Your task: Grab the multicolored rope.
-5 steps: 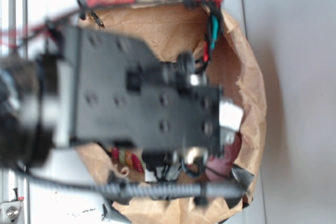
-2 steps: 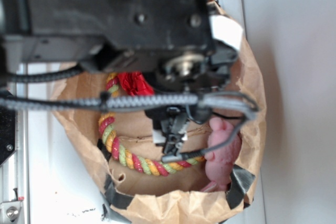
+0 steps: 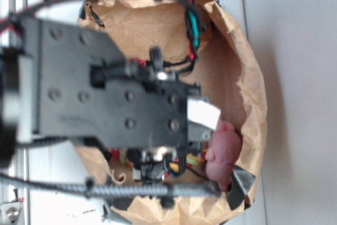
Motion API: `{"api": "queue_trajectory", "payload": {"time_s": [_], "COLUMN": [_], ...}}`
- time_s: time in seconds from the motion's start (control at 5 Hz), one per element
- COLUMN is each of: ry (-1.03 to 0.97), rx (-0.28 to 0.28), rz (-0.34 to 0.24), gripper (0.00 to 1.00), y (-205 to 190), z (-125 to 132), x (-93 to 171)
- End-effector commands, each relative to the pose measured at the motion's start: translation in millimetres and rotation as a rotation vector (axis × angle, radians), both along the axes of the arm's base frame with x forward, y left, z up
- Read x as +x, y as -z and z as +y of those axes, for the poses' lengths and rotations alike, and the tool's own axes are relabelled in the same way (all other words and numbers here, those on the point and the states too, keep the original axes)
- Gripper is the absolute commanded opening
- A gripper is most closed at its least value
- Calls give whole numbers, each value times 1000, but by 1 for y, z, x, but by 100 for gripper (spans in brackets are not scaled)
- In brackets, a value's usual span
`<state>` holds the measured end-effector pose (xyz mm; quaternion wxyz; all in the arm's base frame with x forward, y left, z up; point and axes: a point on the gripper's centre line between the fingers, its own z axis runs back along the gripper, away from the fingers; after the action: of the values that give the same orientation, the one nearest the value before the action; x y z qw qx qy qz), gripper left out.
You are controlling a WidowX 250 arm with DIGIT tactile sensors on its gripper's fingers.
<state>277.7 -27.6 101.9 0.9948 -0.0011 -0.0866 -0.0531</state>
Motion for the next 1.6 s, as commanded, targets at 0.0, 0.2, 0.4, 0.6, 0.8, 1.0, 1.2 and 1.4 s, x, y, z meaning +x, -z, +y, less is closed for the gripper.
{"api": "queue_trajectory", "payload": {"time_s": [0.0,0.2,0.4,0.6,0.8,1.0,1.2,1.4], "ry": [55,55,55,55,55,100,139,149], "rx": [32,32,32,32,32,17,-72,-64], "rz": [-35,-35,-35,-35,-35,-47,-5,-2], "gripper": [100,100,100,100,100,100,100,100], "y": [16,16,16,16,16,19,27,35], "z": [-30,-30,-30,-30,-30,-34,-36,-41], "x": [7,7,7,7,7,-5,-4,-2]}}
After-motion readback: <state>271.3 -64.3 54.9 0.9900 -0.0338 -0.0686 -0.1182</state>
